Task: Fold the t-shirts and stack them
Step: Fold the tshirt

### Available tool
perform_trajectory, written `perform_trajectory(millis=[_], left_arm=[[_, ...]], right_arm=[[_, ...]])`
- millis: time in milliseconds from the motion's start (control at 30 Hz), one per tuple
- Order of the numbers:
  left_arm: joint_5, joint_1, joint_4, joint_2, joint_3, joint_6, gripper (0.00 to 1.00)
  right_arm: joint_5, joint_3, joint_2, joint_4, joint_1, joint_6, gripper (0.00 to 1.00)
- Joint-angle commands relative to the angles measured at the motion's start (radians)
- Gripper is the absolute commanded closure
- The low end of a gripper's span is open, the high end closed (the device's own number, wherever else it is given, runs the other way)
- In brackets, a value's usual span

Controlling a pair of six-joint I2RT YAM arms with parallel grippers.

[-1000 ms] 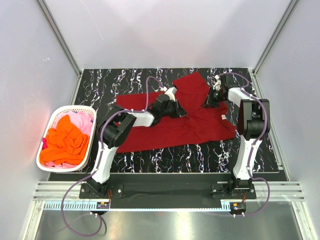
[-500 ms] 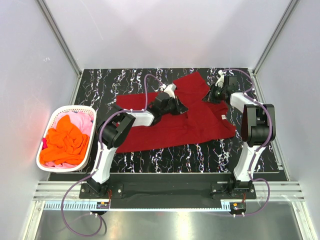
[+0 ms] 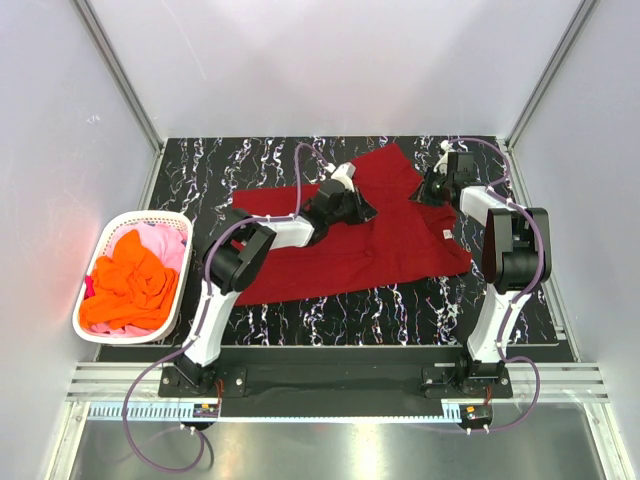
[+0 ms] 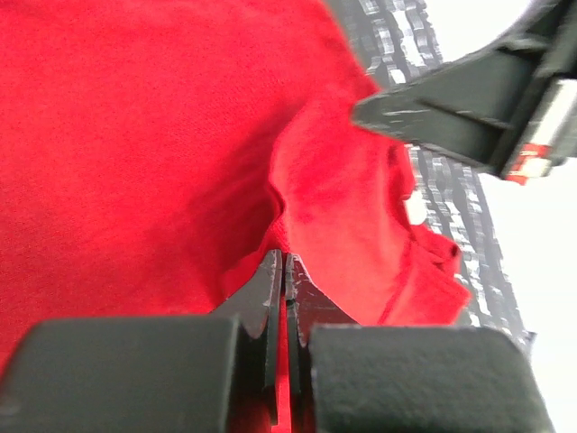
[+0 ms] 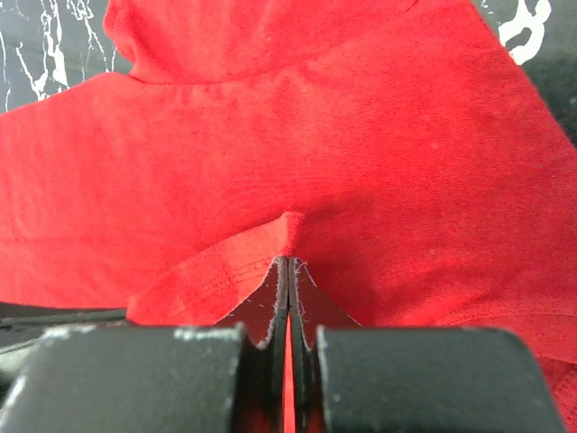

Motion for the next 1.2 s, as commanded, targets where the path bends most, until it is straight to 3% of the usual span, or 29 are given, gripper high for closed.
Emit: perform_trajectory(millis=[0, 133, 233, 300, 367, 400, 467, 533, 667, 867, 933, 1167], left_arm=[[-0.084, -0.001, -0.022, 0.014, 0.046, 0.039, 1.0], [-0.121, -0.003, -0.076, 0.008, 0.057, 0.048, 1.0], [-0.161, -0.003, -0.112, -0.022, 0.046, 0.042, 0.84], [-0.19, -0.003, -0.152, -0.067, 0.034, 0.043, 0.83], [-0.221, -0.003, -0.198, -0.108, 0.028, 0.051, 0.78], [-0.25, -0.003, -0.242, -0.157, 0.019, 0.06, 0.64], [-0.305, 0.0, -0.357, -0.237, 0.016, 0.083, 0.58], [-0.319, 0.002, -0.439, -0.286, 0.017, 0.123, 0.55], [-0.353, 0.003, -0.605, -0.429, -0.05, 0.169, 0.56], [-0.414, 0.031, -0.838, -0.617, -0.257, 0.183, 0.62], [-0.42, 0.061, -0.872, -0.635, -0.295, 0.169, 0.61], [-0.423, 0.193, -0.941, -0.627, -0.438, 0.109, 0.76]], right_arm=[[0.055, -0.004, -0.037, 0.042, 0.005, 0.008, 1.0], [0.071, -0.004, -0.038, 0.042, 0.005, 0.021, 0.99], [0.09, -0.002, -0.05, 0.03, 0.005, 0.035, 0.95], [0.096, 0.005, -0.058, 0.01, 0.005, 0.041, 0.94], [0.125, 0.019, -0.07, -0.034, 0.005, 0.063, 0.88], [0.148, 0.028, -0.075, -0.063, 0.005, 0.075, 0.82], [0.209, 0.057, -0.089, -0.169, 0.005, 0.115, 0.79], [0.254, 0.074, -0.102, -0.247, 0.005, 0.161, 0.7], [0.288, 0.03, -0.145, -0.401, 0.006, 0.238, 0.69], [0.322, -0.11, -0.236, -0.438, 0.005, 0.282, 0.7], [0.326, -0.139, -0.236, -0.436, 0.005, 0.295, 0.7], [0.357, -0.186, -0.179, -0.436, -0.006, 0.299, 0.72]])
